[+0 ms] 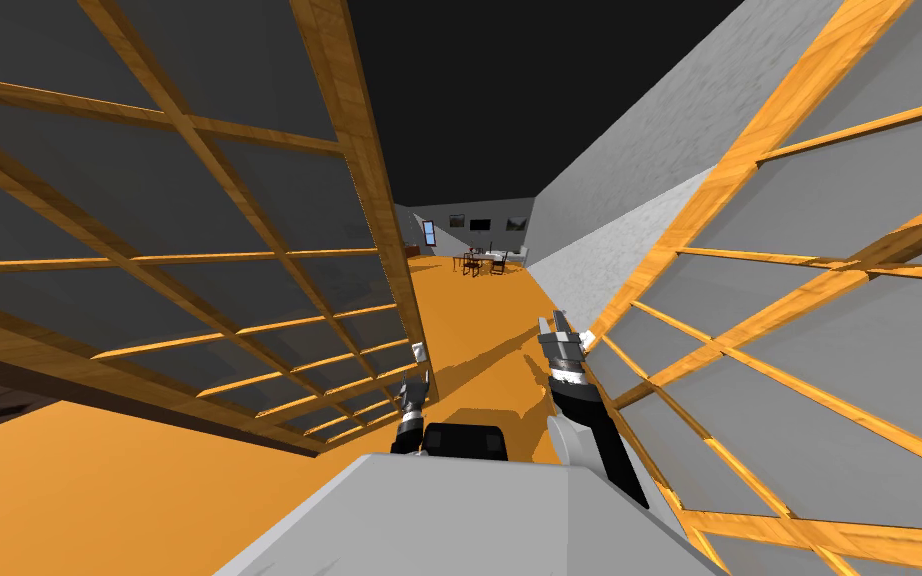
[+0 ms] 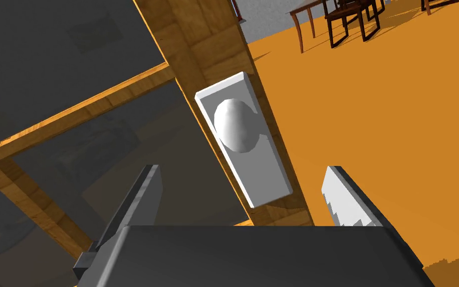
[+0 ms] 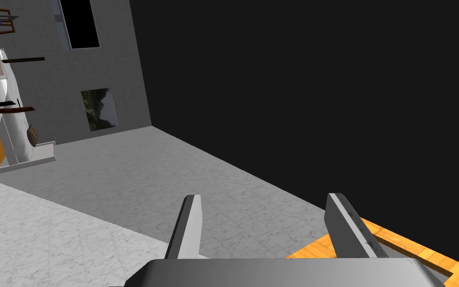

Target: Push the door open

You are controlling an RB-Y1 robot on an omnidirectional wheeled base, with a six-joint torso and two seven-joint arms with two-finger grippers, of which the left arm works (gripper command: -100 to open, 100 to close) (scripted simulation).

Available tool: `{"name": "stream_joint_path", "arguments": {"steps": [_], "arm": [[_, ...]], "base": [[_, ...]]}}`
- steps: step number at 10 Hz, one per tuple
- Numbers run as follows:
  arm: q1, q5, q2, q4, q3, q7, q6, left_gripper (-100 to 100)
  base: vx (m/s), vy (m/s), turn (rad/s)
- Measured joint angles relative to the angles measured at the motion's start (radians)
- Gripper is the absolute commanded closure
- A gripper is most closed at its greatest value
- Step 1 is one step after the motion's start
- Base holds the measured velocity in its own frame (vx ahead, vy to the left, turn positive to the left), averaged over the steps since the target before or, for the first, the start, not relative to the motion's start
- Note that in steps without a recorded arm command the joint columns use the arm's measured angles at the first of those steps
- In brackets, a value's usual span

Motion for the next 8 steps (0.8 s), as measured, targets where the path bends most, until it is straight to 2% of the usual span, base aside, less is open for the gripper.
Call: {"name": "stream_joint_path", "arguments": {"steps": [8], "arm": [[0.056, 0.134, -0.025, -0.053, -0.069, 0.206, -0.044, -100]], "base": [[-0.028, -0.004, -0.029]]}}
